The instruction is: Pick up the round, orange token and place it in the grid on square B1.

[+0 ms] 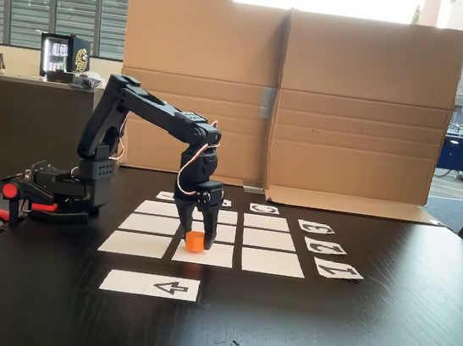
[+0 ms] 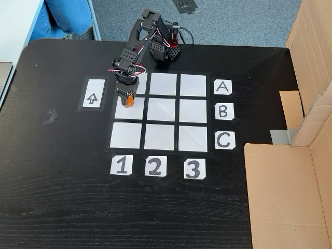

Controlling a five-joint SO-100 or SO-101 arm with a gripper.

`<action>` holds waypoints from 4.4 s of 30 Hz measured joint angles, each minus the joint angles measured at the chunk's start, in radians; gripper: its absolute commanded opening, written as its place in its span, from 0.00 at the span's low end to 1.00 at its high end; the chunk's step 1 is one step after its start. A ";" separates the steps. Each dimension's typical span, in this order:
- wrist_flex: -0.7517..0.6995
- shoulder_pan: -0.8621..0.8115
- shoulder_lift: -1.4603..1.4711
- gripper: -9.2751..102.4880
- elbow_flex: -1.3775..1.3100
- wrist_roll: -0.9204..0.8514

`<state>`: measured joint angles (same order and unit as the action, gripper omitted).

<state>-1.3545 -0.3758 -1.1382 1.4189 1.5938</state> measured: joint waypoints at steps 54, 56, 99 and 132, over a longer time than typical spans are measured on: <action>0.523 -1.350 -2.049 0.08 1.476 -0.133; 0.477 -1.371 -2.145 0.08 1.532 -0.144; 0.449 -1.376 -2.184 0.08 1.577 -0.155; 0.449 -1.376 -2.184 0.08 1.577 -0.155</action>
<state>-0.9050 -1.7518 -3.3226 2.9959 1.4389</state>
